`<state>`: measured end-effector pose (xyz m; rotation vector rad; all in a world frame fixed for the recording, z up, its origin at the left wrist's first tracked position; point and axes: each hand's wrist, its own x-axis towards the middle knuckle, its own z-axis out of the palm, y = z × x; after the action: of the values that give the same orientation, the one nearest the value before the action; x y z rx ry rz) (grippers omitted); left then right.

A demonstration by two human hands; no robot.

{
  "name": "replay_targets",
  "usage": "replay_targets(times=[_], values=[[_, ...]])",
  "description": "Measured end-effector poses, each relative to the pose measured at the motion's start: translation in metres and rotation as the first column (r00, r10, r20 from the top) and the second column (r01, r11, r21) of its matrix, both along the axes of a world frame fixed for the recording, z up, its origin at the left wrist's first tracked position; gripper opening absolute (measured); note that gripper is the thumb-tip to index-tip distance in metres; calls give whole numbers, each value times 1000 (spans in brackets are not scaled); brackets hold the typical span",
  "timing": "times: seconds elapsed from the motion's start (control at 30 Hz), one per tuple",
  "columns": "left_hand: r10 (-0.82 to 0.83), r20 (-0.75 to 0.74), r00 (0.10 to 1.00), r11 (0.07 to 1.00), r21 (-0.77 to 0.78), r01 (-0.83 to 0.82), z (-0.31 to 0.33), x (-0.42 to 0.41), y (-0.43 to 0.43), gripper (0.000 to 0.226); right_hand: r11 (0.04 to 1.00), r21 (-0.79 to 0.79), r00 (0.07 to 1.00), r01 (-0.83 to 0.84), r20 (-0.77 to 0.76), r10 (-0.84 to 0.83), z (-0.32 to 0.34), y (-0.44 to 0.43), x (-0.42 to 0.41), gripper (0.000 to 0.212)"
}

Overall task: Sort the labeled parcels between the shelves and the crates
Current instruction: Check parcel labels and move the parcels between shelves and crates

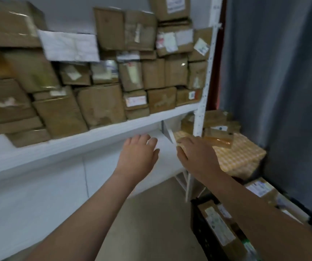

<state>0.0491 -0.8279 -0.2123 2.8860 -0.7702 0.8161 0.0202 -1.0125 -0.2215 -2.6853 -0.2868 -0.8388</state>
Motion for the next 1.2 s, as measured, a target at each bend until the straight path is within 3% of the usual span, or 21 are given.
replay_targets(times=[0.2,0.47,0.6,0.83,1.07,1.2], values=[[227,82,970,974,-23,-226,36,-27,142,30,978,49,972,-205,130,197,35,141,17,14],[446,85,891,895,-14,-446,61,-73,340,25,901,100,905,-423,107,413,51,353,21,26],[480,111,870,877,-41,-479,79,-67,400,31,878,141,886,-458,147,439,72,412,31,26],[348,235,907,937,-95,-335,132,2,414,44,916,145,907,-373,264,327,132,431,83,35],[292,419,860,955,-79,-286,202,88,399,101,934,174,906,-312,352,237,187,416,136,46],[254,442,860,961,-18,-274,224,113,397,118,895,276,903,-350,355,244,193,415,151,49]])
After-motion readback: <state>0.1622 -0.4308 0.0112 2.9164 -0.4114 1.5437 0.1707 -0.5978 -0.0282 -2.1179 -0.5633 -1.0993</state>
